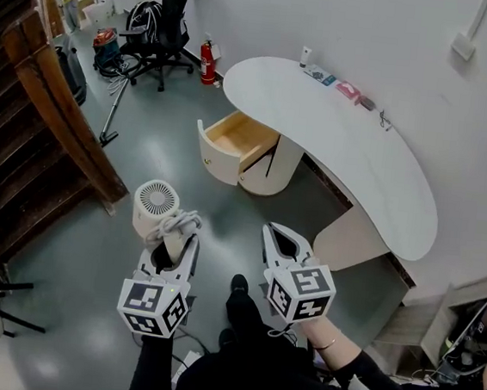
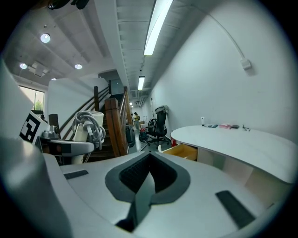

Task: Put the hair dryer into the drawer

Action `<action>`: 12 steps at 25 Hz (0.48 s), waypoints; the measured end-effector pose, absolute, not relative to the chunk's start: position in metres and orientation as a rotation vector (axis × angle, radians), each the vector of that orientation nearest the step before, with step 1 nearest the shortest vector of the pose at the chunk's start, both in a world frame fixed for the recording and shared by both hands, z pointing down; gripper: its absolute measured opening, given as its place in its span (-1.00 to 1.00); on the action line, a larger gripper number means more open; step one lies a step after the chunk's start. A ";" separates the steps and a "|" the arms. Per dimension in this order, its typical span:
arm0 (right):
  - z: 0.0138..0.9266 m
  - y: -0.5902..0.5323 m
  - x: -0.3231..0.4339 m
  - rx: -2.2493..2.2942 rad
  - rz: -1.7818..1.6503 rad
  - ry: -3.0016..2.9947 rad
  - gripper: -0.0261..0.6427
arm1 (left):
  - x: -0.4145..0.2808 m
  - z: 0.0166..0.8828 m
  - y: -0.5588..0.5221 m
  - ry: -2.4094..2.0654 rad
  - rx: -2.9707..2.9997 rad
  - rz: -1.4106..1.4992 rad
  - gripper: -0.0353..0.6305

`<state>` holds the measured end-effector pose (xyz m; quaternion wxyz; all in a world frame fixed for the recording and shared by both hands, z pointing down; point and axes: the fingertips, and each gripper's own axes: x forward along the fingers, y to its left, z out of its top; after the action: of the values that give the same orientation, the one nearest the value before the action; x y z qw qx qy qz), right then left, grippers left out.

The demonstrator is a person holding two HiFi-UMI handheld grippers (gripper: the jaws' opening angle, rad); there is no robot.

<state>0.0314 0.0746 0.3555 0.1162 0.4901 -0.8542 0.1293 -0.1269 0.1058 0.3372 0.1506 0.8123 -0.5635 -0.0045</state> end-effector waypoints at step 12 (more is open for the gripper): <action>0.376 -0.023 0.042 1.447 0.436 -2.445 -0.92 | -0.128 0.350 0.012 -1.617 2.315 0.040 -0.48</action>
<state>0.0421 -0.0232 0.3759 0.1332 0.4988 -0.8431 0.1503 -0.1276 0.0117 0.3499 0.1584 0.8094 -0.5653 0.0138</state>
